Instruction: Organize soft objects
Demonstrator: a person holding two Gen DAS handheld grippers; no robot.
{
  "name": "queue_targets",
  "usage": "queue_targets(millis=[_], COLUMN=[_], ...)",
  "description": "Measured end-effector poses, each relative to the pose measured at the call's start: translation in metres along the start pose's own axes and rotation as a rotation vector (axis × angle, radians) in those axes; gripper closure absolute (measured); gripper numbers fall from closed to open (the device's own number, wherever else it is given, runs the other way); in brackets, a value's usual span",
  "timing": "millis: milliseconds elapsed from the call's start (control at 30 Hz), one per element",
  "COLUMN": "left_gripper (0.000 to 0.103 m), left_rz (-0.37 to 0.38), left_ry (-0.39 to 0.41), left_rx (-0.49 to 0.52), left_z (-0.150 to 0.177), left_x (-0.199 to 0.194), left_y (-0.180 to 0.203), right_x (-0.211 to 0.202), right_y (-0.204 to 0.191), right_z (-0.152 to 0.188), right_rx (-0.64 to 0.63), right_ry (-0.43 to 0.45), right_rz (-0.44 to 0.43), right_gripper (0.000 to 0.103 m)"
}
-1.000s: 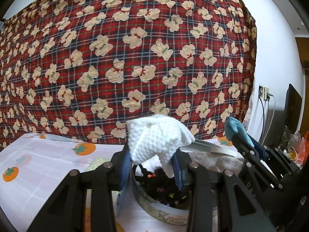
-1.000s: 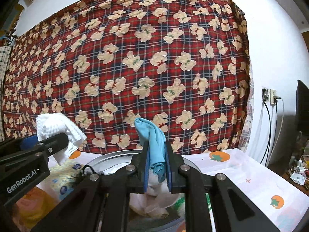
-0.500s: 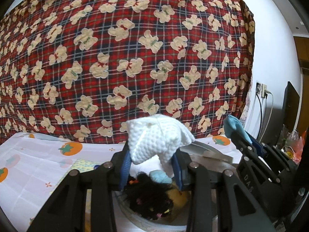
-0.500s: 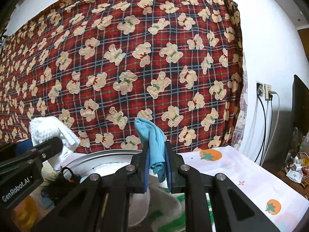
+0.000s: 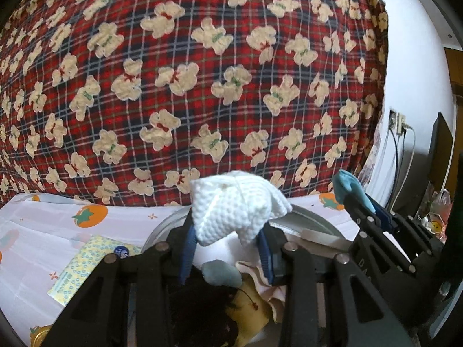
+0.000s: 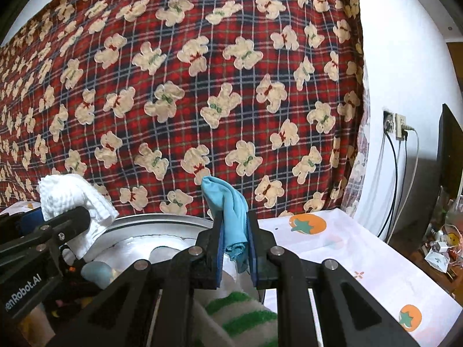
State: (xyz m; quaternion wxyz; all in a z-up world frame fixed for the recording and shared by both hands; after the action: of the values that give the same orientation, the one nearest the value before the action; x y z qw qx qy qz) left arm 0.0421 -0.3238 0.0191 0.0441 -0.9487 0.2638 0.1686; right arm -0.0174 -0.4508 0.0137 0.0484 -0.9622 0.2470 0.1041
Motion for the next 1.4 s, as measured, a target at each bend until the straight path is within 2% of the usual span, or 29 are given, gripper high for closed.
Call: queue_targets(millis=[367,633,700,733,833,933,967,1000,1067,1167,1233,1300,1400], left_gripper=[0.066,0.066,0.054,0.052,0.039,0.024,0.015,0.001,0.000,0.000,0.000,0.000,0.000], left_rz=[-0.027,-0.043,-0.043,-0.047,-0.088,-0.119,-0.120,-0.123,-0.132,-0.098,-0.105,-0.119,-0.117], left_ry=[-0.105,-0.141,-0.155,-0.166,-0.178,-0.165,-0.155,-0.143,-0.106,-0.056,-0.019,0.010,0.025], left_rx=[-0.001,0.009,0.023,0.034,0.044,0.030,0.018,0.001,-0.036,-0.045,-0.025,-0.003,0.019], left_z=[0.013,0.019,0.022,0.023,0.027,0.025,0.025,0.024,0.021,0.017,0.017,0.018,0.020], left_x=[0.031,0.038,0.041,0.043,0.044,0.038,0.036,0.032,0.023,0.008,-0.002,-0.009,-0.016], left_y=[0.003,0.003,0.005,0.006,0.003,-0.004,-0.007,-0.011,-0.019,-0.019,-0.017,-0.014,-0.011], right_x=[0.025,0.048,0.052,0.053,0.055,0.053,0.052,0.050,0.046,0.032,0.020,0.010,0.000], right_y=[-0.006,-0.017,-0.019,-0.019,-0.016,-0.008,-0.004,0.000,0.009,0.017,0.022,0.026,0.027], right_z=[0.007,0.014,0.015,0.016,0.018,0.017,0.016,0.015,0.011,0.002,-0.003,-0.006,-0.007], right_rx=[-0.012,-0.028,-0.027,-0.017,0.008,0.037,0.057,0.085,0.158,0.238,0.266,0.288,0.287], right_ry=[-0.087,-0.177,-0.201,-0.207,-0.236,-0.216,-0.208,-0.201,-0.187,-0.136,-0.082,-0.032,0.006], right_rz=[-0.051,-0.113,-0.154,-0.171,-0.192,-0.183,-0.179,-0.186,-0.232,-0.283,-0.280,-0.266,-0.231], right_gripper=[0.087,0.087,0.087,0.085,0.075,0.051,0.039,0.032,0.028,0.028,0.025,0.015,0.014])
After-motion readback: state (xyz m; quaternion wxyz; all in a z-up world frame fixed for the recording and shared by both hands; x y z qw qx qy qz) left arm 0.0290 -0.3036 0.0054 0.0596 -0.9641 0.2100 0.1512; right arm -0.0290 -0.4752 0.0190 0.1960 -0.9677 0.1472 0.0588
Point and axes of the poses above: each gripper's, at about its wrist camera, not at the fingertips, and x roughly the way its jaws point, y to its right, z to its underside, the point moved 5 cm from there along x, roughly the way its jaws point, and after that the axes turned 4 degrees about x, right-handed, at the moved point
